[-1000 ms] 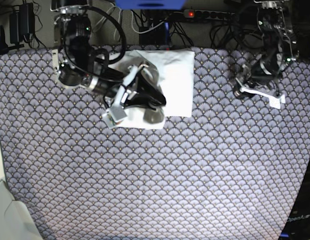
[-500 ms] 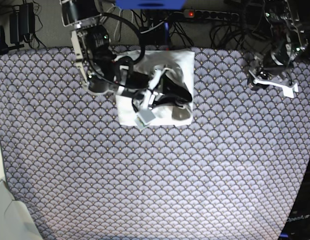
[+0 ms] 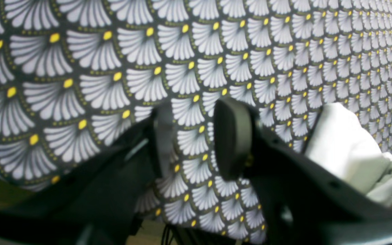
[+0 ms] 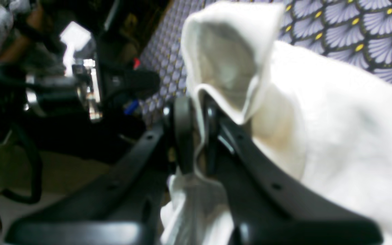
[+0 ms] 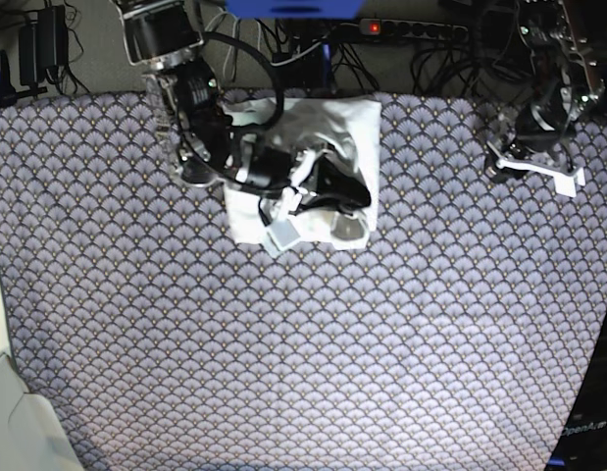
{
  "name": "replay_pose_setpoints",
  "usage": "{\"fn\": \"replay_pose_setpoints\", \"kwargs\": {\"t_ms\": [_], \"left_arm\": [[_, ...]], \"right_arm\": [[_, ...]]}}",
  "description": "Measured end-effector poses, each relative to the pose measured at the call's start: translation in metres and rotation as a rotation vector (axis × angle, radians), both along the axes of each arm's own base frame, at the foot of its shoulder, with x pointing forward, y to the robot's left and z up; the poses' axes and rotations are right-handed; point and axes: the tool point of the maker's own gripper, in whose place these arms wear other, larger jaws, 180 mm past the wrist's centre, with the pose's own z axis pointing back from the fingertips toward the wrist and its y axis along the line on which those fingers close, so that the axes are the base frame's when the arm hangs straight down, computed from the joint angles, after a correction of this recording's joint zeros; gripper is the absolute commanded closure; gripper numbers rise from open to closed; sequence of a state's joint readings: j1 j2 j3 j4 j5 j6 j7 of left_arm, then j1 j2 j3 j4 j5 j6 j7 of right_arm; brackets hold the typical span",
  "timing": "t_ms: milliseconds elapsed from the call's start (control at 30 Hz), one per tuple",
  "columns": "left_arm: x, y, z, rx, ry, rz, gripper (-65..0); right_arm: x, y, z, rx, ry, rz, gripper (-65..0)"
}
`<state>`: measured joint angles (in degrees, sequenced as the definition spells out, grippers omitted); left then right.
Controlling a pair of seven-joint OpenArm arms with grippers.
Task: Fold the T-shirt properly
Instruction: 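Lift the strip end with the right gripper and fold it over the shirt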
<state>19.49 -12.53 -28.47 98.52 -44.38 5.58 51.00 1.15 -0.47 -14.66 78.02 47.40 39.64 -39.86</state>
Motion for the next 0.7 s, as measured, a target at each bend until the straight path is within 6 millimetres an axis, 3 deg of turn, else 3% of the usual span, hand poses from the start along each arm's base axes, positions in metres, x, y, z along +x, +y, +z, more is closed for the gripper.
{"fn": "replay_pose_setpoints", "kwargs": {"t_ms": [233,533,700], "left_arm": [[0.000,0.000,0.000,0.000,0.000,0.000,-23.8],[0.000,0.000,0.000,-0.001,0.000,0.000,-23.8],[0.001,0.000,0.000,0.000,-0.002,0.000,-23.8]], "right_arm": [[0.005,0.001,-0.007,0.007,0.026,-0.011,-3.1],[0.007,0.002,-0.007,0.008,0.026,-0.003,-27.4],[0.004,0.002,0.019,-0.011,-0.066,0.010,-29.4]]}}
